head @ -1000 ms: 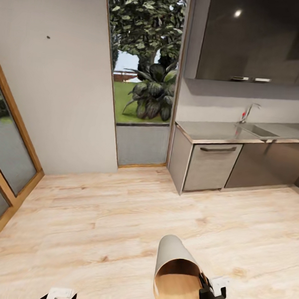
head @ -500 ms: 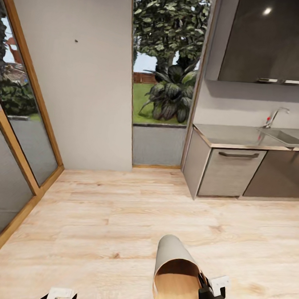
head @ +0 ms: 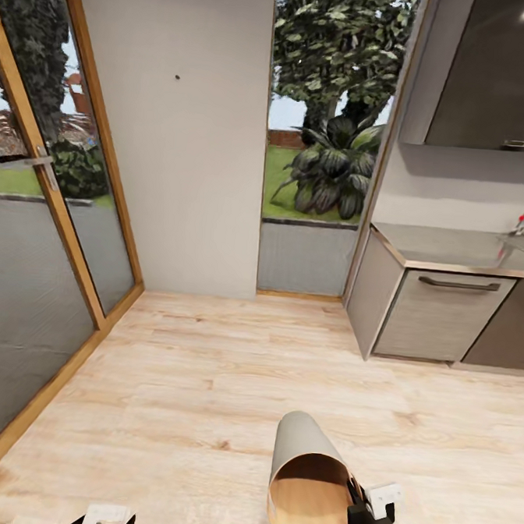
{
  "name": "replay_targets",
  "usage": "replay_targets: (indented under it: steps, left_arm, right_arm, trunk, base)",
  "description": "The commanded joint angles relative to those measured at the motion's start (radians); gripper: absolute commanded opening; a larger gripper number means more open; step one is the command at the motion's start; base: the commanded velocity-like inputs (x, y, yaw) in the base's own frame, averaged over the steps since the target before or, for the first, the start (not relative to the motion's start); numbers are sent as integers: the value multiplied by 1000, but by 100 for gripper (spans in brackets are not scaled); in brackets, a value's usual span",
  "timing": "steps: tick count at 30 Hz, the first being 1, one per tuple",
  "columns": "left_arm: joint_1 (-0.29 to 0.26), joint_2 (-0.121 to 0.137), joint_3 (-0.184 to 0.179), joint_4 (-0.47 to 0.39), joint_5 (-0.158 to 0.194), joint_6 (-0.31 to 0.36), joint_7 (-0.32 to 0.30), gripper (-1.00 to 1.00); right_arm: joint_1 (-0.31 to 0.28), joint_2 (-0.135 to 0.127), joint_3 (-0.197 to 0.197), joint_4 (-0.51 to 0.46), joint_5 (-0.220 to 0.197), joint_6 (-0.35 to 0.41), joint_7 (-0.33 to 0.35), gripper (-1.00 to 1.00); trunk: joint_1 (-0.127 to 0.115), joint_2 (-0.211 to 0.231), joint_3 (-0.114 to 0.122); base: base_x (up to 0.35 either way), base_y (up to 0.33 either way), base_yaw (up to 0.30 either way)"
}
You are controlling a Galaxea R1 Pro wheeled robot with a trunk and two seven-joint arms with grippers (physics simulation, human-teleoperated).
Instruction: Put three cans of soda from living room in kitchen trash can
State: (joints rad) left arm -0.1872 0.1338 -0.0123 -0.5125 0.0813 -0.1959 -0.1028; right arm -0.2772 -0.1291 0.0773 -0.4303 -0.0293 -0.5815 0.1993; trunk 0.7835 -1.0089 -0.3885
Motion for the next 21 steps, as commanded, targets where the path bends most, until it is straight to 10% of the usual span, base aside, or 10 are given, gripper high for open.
replay_targets:
  steps: [1,21]
  left_arm:
    - [0,0,0,0,0,0,0,100]
    - [0,-2,0,2,-2,-25,0,100]
  right_arm:
    - [0,0,-3,-2,-4,0,9,-100]
    - [0,3,-2,-2,-4,0,10,-100]
  trunk:
    - [0,0,0]
    - [0,0,0]
  base:
    - [0,0,248]
    - [0,0,248]
